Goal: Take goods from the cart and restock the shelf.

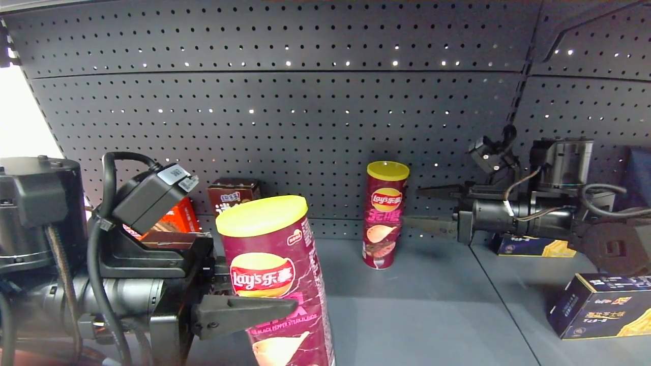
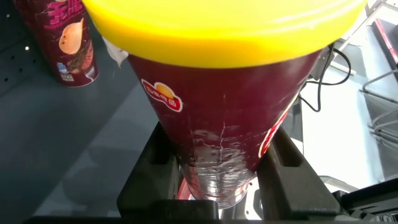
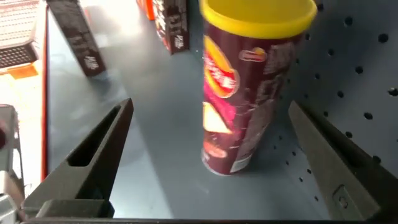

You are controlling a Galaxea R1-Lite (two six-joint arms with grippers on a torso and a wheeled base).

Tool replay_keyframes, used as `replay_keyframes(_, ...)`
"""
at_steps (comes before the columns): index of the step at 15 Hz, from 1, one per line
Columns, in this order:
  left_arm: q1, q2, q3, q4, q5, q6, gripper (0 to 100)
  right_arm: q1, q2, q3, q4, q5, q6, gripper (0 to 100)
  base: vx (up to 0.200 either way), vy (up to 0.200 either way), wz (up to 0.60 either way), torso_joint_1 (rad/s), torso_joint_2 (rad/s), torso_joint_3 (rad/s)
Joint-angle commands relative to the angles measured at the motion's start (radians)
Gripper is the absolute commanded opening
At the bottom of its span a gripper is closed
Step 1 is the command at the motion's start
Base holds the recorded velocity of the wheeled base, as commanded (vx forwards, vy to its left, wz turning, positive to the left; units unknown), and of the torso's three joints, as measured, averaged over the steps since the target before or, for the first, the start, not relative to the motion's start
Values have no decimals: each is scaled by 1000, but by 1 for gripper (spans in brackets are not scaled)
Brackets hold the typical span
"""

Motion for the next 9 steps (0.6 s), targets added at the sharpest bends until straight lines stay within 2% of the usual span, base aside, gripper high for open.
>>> replay_keyframes(1, 0, 1, -1, 0, 0, 0, 0, -1, 62, -29, -7, 0, 0, 100, 0, 0, 0, 0, 0, 0)
replay_keyframes(3, 0, 2, -8, 0, -2, 0, 0, -12, 126, -99, -15, 5, 0, 100, 0, 0, 0, 0, 0, 0)
replay_keyframes(9, 0, 5, -7, 0, -2, 0, 0, -12, 180, -112, -35, 25, 0, 100, 0, 0, 0, 0, 0, 0)
